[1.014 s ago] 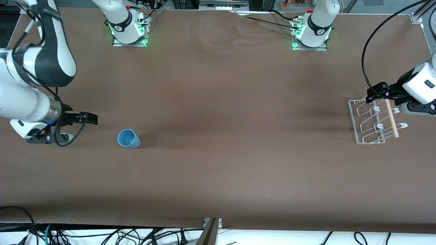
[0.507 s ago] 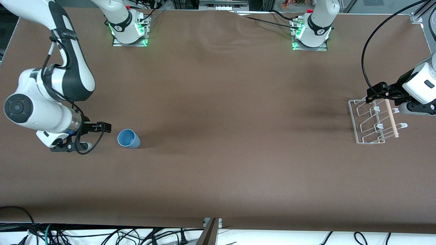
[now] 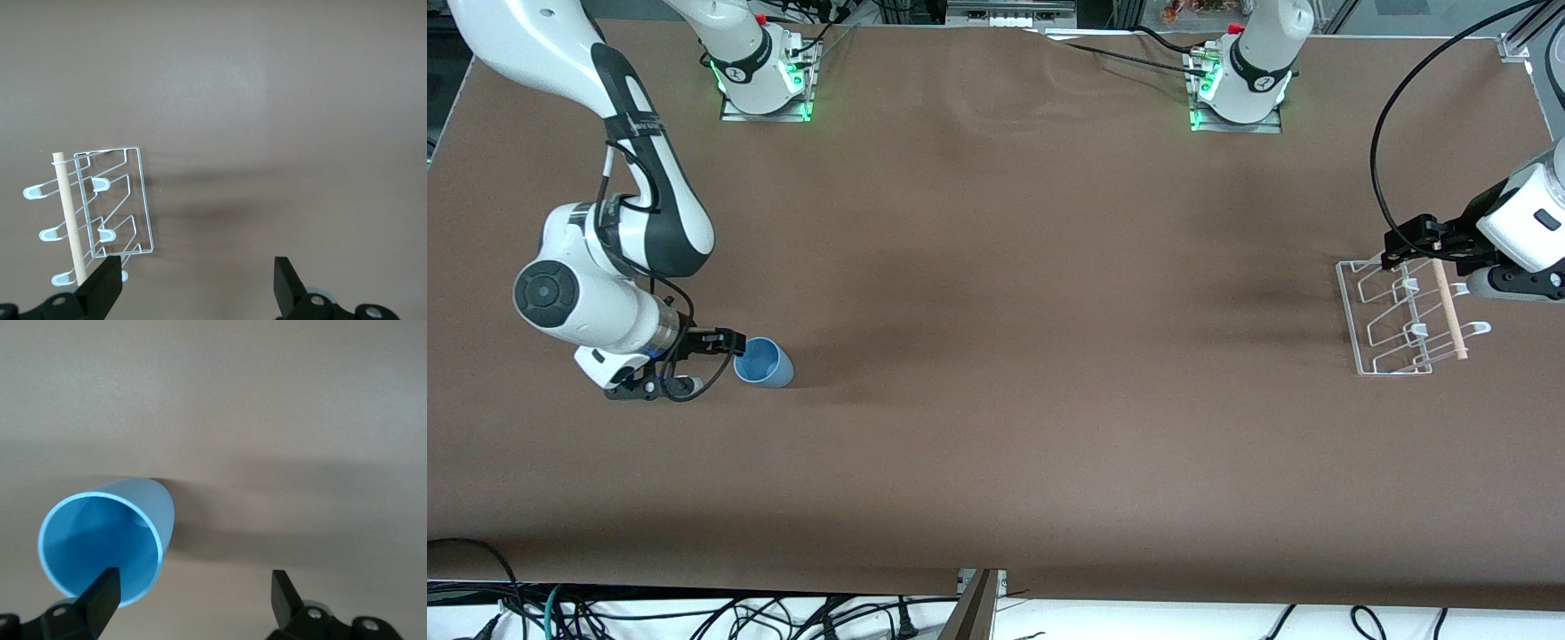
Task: Transfer cup to left arm and place on rack
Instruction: 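Reach the right gripper down to the blue cup and grasp it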
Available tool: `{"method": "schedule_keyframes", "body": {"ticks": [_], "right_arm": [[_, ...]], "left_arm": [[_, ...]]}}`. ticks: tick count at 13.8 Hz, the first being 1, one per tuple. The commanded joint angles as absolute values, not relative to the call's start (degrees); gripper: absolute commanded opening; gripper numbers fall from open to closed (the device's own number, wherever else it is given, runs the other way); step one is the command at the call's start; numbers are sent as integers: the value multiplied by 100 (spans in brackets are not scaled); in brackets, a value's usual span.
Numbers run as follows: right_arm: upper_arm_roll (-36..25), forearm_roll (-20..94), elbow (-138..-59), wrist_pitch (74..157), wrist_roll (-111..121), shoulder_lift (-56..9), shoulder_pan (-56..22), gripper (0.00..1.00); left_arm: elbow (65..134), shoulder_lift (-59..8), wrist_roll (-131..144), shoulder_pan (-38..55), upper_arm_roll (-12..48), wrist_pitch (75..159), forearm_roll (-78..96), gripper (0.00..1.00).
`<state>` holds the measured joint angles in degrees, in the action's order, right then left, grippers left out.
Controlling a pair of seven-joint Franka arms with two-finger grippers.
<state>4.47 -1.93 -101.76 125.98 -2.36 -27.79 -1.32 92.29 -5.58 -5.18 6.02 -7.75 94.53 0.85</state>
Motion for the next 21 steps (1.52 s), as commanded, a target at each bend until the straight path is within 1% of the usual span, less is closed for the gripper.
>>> {"method": "schedule_keyframes", "body": {"ticks": [1, 7, 8, 9, 10, 12, 14, 16, 19, 21], "right_arm": [[466, -229, -10239, 12770, -299, -2856, -141, 100], [475, -229, -10248, 12841, -308, -3006, -185, 98], [475, -229, -10248, 12858, -308, -3015, -211, 85], [475, -229, -10248, 12867, -316, -3023, -220, 59], [475, -220, -10248, 12858, -325, -3023, -237, 42], [475, -220, -10248, 12858, -334, -3059, -246, 24], [475, -211, -10213, 12858, -343, -3059, -272, 15], [475, -176, -10187, 12850, -334, -3059, -299, 0], [475, -97, -10152, 12867, -334, -3085, -290, 0], [475, 235, -9968, 12832, -290, -3094, -299, 0]], "left_arm": [[9097, -598, -466, 624, -773, 9343, 0, 100], [9097, -598, -466, 624, -773, 9343, 0, 100], [9097, -598, -466, 633, -773, 9343, 0, 100], [9097, -598, -466, 624, -773, 9343, 0, 100], [9097, -598, -466, 633, -773, 9343, 0, 100], [9097, -598, -466, 633, -773, 9343, 0, 100], [9097, -598, -466, 633, -773, 9343, 0, 100], [9097, -598, -466, 633, -773, 9343, 0, 100], [9097, -598, -475, 642, -773, 9343, 0, 100], [9097, -598, -457, 659, -747, 9343, -9, 100]]}}
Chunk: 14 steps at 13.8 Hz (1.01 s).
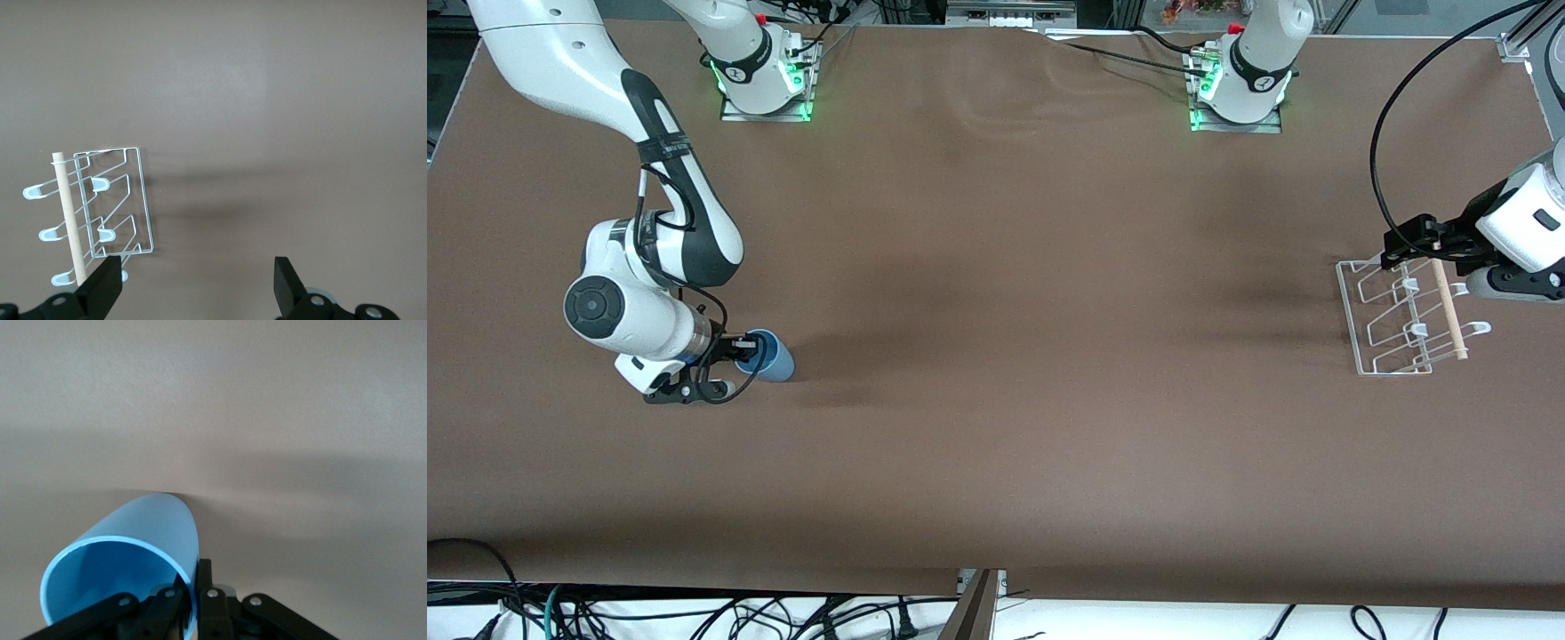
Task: Transfer cup to left arm and place on rack
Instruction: 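Lift the cup with the right gripper while the left gripper approaches it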
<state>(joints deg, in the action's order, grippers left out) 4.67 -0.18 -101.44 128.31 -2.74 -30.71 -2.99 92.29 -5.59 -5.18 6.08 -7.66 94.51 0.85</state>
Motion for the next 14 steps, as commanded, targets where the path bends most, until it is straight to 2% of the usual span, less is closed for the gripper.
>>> {"method": "schedule_keyframes", "body": {"ticks": [1, 7, 11, 14], "right_arm": [[475, 429, -9845, 12797, -273, -3094, -299, 0], [492, 1650, -9300, 12331, -281, -3085, -676, 0], [483, 2537, -8966, 12340, -665, -3111, -1317, 0], [483, 2952, -8483, 12366, -1781, -3243, -1809, 0]], "left_arm": [[9097, -615, -474, 668, -747, 9343, -9, 100], [9105, -756, -510, 694, -747, 9308, 1009, 100], [9097, -1019, -929, 931, -686, 9237, 1343, 100], [9097, -1256, -2359, 941, -686, 9325, 2221, 100]]}}
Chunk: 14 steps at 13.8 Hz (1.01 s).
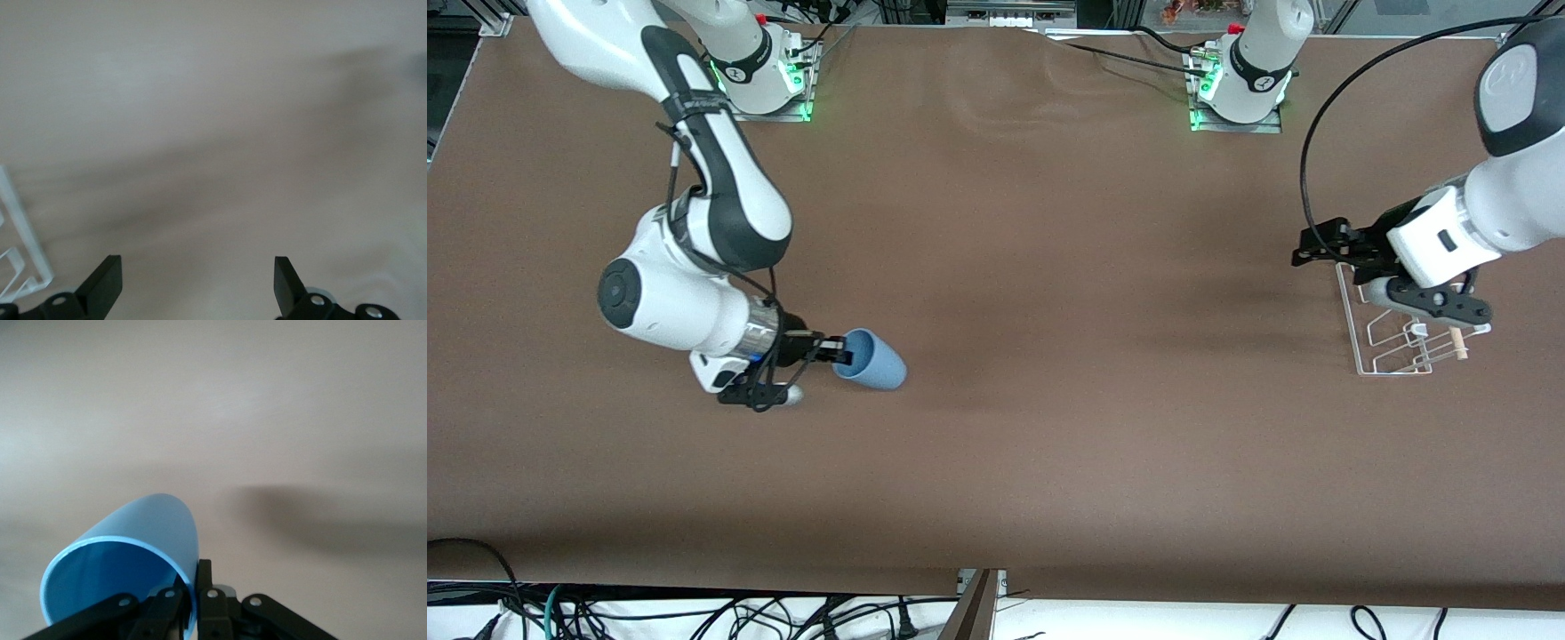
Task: Transfer cup to left arm and place on rack
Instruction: 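Lift the cup with the right gripper while the left gripper approaches it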
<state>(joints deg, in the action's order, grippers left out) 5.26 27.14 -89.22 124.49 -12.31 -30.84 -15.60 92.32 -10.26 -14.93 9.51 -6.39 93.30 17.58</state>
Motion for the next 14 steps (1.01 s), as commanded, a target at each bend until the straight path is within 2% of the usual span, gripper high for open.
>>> {"method": "schedule_keyframes", "body": {"ticks": [1, 6, 8, 10, 14], "right_arm": [[483, 3040, -8325, 12401, -2141, -3304, -1976, 0], [483, 3480, -7358, 12471, -3663, -3717, -2644, 0], [492, 3576, -7339, 12778, -3971, -3718, -2794, 0], [518, 4154, -7330, 13077, -4113, -3718, -2874, 0], [632, 4553, -7173, 13166, -4358, -3709, -2962, 0]], "left_arm": [[9097, -1309, -2895, 949, -686, 9517, 2398, 100], [9105, -1450, -4445, 1449, -536, 10308, 3066, 100], [9097, -1625, -5050, 1661, -449, 10441, 3530, 100], [9105, -1740, -5640, 1810, -396, 10677, 3919, 100], [9105, -1933, -7056, 2424, -396, 11897, 4166, 100]]}}
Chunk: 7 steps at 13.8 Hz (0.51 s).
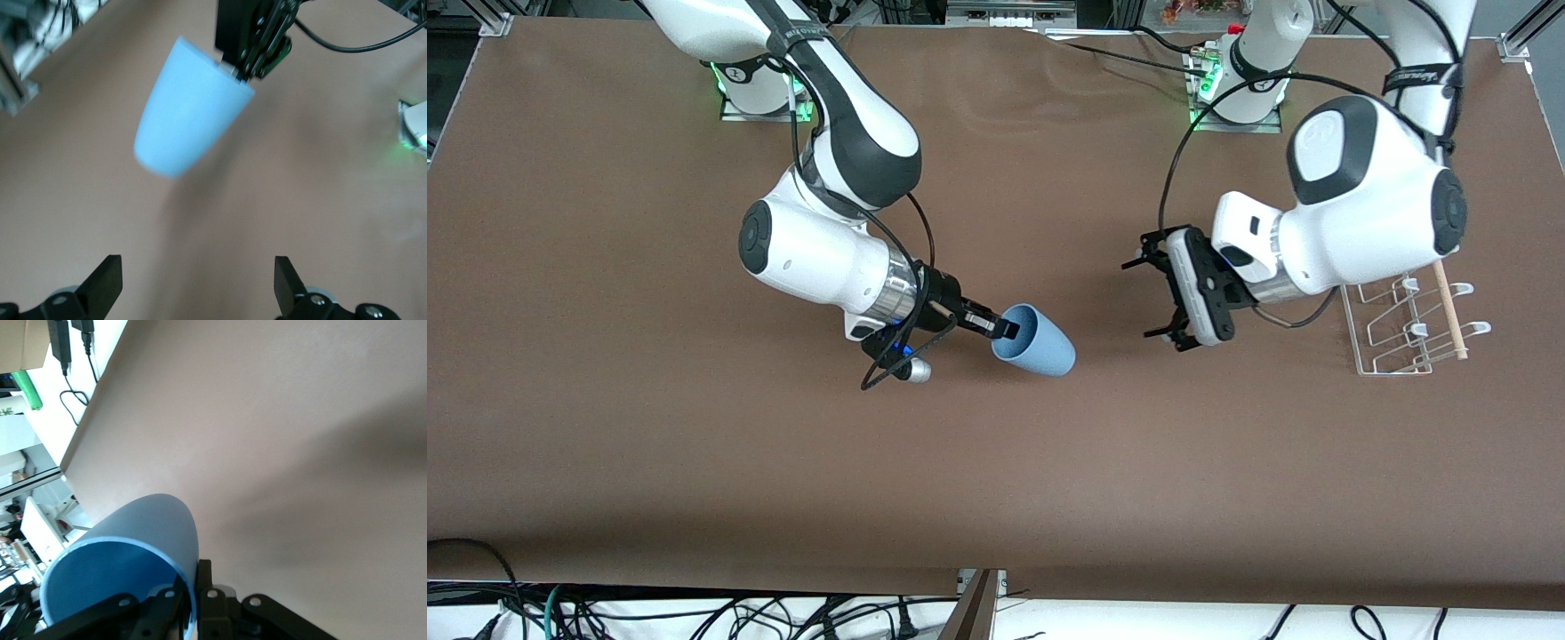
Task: Transfer cup to left arm and place on rack
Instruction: 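Lift the cup with the right gripper while the left gripper approaches it, then close the left gripper on the cup rim held by the right gripper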
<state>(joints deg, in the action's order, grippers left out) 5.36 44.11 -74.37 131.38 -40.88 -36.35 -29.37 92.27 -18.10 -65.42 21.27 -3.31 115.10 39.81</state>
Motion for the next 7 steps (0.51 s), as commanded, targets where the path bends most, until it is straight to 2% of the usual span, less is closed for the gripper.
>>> {"method": "schedule_keyframes", "body": {"ticks": [1, 7], "right_arm": [[720, 4553, -7085, 13175, -4542, -3718, -2971, 0], [738, 4562, -6873, 13175, -5071, -3700, -3111, 0]], "left_arm": [[9114, -1942, -7362, 2521, -396, 12327, 4192, 100], [9132, -2135, -8550, 2672, -387, 13052, 4779, 100]]}}
